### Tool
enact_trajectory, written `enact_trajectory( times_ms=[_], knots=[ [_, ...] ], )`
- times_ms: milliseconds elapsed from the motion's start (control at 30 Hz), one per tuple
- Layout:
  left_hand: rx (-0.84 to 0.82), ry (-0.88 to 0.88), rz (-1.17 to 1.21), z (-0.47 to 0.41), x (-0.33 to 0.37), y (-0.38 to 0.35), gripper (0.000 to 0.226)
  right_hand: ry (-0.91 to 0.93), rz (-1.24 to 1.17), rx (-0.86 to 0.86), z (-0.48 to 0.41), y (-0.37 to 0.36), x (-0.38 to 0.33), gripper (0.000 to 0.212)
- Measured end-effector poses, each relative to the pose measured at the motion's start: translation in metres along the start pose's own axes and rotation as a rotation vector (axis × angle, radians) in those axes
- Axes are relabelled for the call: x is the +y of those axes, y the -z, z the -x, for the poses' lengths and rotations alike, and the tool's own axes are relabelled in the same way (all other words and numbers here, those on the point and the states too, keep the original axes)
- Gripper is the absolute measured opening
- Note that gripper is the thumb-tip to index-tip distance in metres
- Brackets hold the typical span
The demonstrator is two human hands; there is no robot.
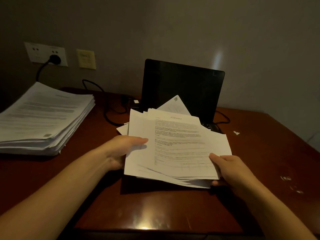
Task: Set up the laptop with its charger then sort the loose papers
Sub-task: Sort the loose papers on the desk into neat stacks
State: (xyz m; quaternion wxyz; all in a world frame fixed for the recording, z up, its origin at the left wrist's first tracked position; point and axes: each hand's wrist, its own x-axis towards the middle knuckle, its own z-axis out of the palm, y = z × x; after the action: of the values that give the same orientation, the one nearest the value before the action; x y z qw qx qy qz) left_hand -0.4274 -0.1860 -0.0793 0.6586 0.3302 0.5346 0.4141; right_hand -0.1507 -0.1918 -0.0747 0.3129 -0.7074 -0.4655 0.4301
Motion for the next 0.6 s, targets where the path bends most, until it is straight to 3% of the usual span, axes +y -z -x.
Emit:
enact_trajectory(
  times_ms=[133, 300, 433, 533, 600],
  knots=[
    [-0.004, -0.062, -0.098, -0.006, -0.006, -0.005, 0.038, -0.018, 0.161, -0.129, -0.002, -0.003, 0.001, 0.035],
    [-0.050, -0.169, -0.076, -0.003, -0.007, -0.003, 0.040, 0.175, 0.450, -0.013, -0.009, -0.001, 0.004, 0.032],
    [-0.091, -0.275, 0.025, 0.002, -0.002, -0.001, 0.034, 0.223, 0.276, -0.010, -0.008, -0.003, -0.004, 0.019],
    [-0.119, -0.314, 0.118, 0.004, 0.006, -0.003, 0.033, 0.051, 0.072, -0.182, -0.004, -0.004, -0.018, 0.033],
    [-0.152, -0.326, 0.191, 0.004, 0.012, -0.006, 0.035, -0.034, 0.140, -0.218, -0.006, -0.005, -0.024, 0.047]
  ],
)
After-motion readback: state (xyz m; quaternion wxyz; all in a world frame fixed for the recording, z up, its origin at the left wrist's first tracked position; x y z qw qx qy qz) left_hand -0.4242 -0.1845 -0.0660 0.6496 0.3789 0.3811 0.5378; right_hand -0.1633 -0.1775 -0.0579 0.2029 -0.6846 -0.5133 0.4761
